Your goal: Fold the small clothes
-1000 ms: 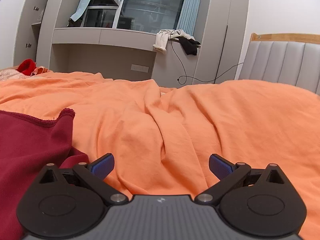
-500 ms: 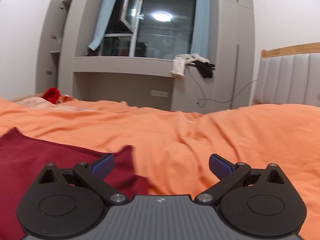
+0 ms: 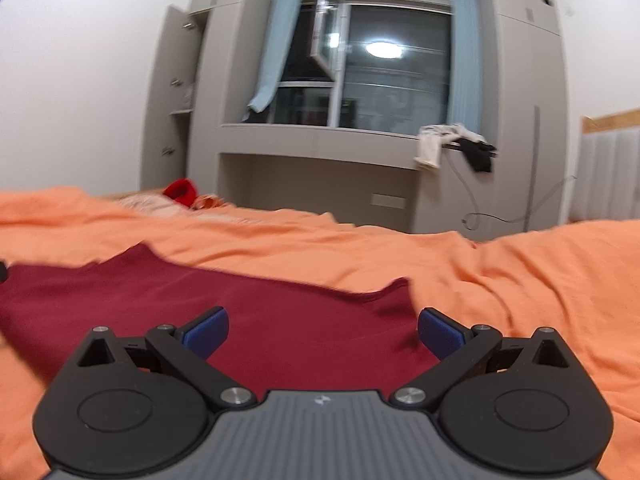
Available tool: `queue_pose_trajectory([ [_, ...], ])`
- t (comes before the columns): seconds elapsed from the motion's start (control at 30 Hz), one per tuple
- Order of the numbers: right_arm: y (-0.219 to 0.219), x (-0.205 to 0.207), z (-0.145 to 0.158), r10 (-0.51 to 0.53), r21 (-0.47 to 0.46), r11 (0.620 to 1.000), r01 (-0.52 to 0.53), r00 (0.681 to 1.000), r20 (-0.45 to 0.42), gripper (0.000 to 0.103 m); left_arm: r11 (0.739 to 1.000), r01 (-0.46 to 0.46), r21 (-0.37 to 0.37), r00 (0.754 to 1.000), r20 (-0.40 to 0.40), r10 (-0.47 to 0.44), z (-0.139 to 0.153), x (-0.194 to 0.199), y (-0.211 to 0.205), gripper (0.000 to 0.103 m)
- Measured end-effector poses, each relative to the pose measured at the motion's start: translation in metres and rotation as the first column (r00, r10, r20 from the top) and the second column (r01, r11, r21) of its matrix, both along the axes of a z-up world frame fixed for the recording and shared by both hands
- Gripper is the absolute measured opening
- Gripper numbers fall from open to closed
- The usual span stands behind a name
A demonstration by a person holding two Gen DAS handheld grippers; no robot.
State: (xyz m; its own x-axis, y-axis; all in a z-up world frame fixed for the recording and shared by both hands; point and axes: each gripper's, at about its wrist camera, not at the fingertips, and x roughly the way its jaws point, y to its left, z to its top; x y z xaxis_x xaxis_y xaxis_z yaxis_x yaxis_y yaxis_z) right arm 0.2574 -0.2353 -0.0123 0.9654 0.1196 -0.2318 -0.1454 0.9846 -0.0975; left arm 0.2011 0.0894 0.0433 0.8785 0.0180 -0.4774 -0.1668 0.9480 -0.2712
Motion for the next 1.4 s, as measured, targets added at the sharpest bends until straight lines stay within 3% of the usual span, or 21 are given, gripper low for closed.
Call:
queue_pose_trajectory([
  [0.2, 0.027, 0.0, -0.009, 0.067, -0.033, 0.997, -0.068, 0.998, -0.007, 0.103, 0.998, 0.037, -0.05, 0.998, -0.054, -0.04, -0.013, -0.001, -0.006, 0.102],
  [0.53, 0.044, 0.004, -0.013, 0.115, -0.044, 0.992, -0.115, 0.993, -0.01, 0.103, 0.998, 0.06, -0.025, 0.996, -0.071, -0.061, -0.017, 0.002, -0.013, 0.102],
  [0.8, 0.055, 0.008, -0.029, 0.14, -0.084, 0.986, -0.146, 0.988, -0.069, 0.103, 0.998, 0.063, -0.002, 0.995, -0.074, -0.063, -0.018, 0.003, -0.017, 0.102],
  [1.1, 0.052, 0.017, -0.035, 0.151, -0.043, 0.986, -0.158, 0.98, -0.129, 0.103, 0.998, 0.065, 0.009, 0.995, -0.076, -0.064, -0.019, 0.003, -0.018, 0.102],
  [1.17, 0.052, 0.017, -0.036, 0.151, -0.042, 0.987, -0.158, 0.979, -0.136, 0.103, 0.997, 0.077, -0.012, 0.994, -0.076, -0.078, -0.019, 0.003, -0.017, 0.102],
  [1.4, 0.049, 0.018, -0.037, 0.156, -0.019, 0.987, -0.161, 0.976, -0.151, 0.103, 0.966, 0.161, -0.201, 0.982, -0.069, -0.178, -0.023, 0.001, -0.012, 0.102],
])
